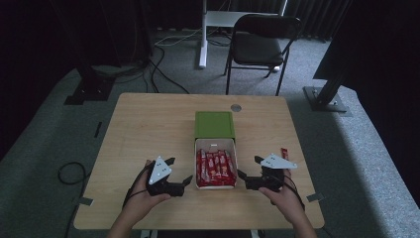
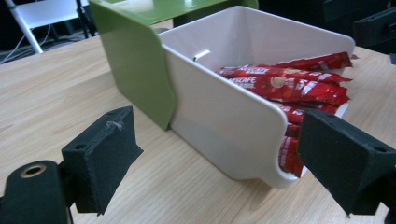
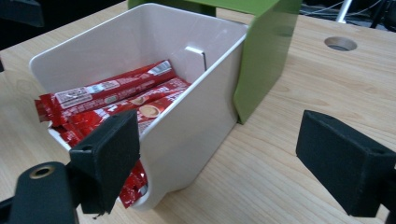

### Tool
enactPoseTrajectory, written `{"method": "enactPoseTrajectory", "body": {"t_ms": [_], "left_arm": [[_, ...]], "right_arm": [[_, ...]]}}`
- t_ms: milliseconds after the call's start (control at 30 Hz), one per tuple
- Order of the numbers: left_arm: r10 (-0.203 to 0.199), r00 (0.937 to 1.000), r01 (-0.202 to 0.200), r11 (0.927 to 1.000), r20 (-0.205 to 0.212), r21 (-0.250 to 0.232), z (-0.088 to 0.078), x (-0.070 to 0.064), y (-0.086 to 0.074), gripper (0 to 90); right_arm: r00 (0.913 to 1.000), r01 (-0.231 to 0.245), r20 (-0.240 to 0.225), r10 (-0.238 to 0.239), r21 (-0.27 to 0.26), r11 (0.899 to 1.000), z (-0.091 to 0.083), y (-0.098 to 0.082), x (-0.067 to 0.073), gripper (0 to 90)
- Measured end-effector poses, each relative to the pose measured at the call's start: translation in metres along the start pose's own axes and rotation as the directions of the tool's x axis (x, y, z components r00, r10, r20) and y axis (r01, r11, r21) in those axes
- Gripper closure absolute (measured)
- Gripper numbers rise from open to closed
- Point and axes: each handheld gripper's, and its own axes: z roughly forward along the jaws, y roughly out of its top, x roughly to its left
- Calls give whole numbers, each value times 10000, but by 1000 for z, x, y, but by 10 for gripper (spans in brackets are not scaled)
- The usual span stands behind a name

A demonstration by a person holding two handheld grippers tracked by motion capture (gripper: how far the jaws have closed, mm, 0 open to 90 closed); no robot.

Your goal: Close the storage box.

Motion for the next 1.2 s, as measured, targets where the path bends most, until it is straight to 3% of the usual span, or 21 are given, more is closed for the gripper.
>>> {"method": "enactPoseTrajectory", "body": {"t_ms": [167, 500, 800, 1200], "left_arm": [[105, 9999, -106, 9999, 107, 78, 7, -3, 1, 130], [-119, 9999, 118, 9998, 62, 180, 21, 0, -2, 129], [37, 10000, -39, 9996, 58, 297, 26, 2, 0, 113], [-127, 9999, 126, 9994, 13, 334, 31, 7, 2, 110]], "right_arm": [[10000, 3, -63, -2, 129, 9999, 4, -2, 0, 131], [9996, -146, -229, 151, 195, 9997, 8, -4, -2, 125], [9995, -181, -273, 187, 244, 9995, 9, -4, -3, 121], [9995, -248, -171, 253, 291, 9993, 13, -1, -5, 121]]}}
